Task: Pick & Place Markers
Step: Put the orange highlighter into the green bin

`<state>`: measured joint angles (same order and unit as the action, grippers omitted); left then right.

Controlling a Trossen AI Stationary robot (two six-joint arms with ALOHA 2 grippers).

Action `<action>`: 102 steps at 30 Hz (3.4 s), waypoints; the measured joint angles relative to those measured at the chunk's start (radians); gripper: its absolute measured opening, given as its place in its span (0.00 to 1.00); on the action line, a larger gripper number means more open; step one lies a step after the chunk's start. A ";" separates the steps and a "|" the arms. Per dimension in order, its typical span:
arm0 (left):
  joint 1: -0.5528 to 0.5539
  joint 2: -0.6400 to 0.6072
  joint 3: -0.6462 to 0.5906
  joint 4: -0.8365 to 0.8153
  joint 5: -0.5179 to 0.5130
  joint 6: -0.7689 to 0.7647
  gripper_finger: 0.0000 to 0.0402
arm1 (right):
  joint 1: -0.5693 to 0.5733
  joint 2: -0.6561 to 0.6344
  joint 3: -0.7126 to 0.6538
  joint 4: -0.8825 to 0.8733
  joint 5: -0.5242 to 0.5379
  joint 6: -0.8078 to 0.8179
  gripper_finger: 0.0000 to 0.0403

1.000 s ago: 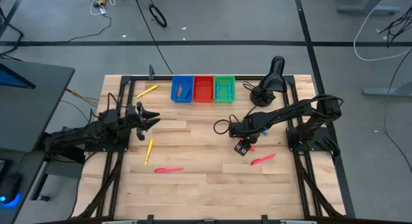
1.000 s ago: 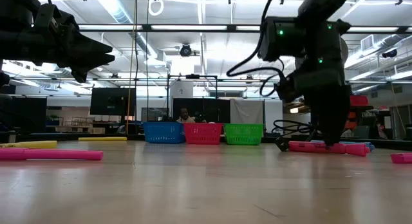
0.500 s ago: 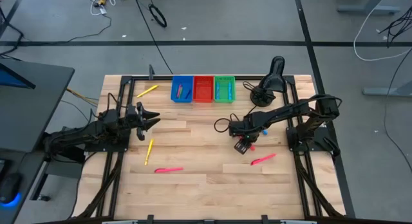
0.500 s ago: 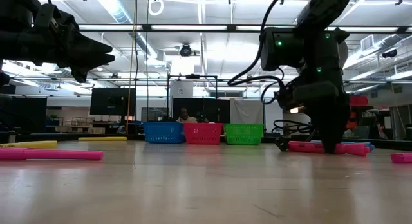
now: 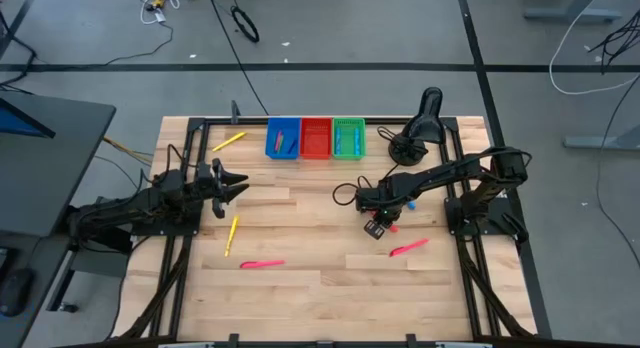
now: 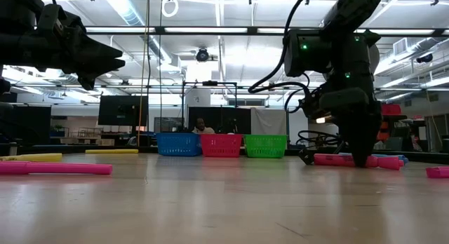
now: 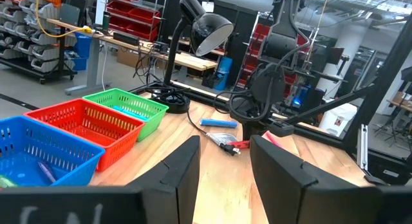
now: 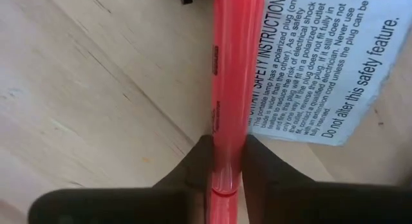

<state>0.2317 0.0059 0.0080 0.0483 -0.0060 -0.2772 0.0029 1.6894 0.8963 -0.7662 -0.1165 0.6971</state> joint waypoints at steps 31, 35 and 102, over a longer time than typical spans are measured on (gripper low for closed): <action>0.000 0.001 0.009 0.139 0.034 -0.230 0.46 | 0.034 -0.031 0.405 -0.010 0.125 -0.099 0.11; 0.000 0.000 0.050 0.138 0.045 -0.228 0.60 | 0.016 -0.031 0.442 0.069 0.127 -0.165 0.11; -0.002 1.151 1.106 0.114 0.248 0.080 0.57 | -0.088 -0.102 0.894 0.257 0.125 -0.697 0.11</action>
<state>0.2301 1.1573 1.1145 0.1625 0.2424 -0.1969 -0.0849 1.5875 1.7905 -0.5091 0.0082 0.0002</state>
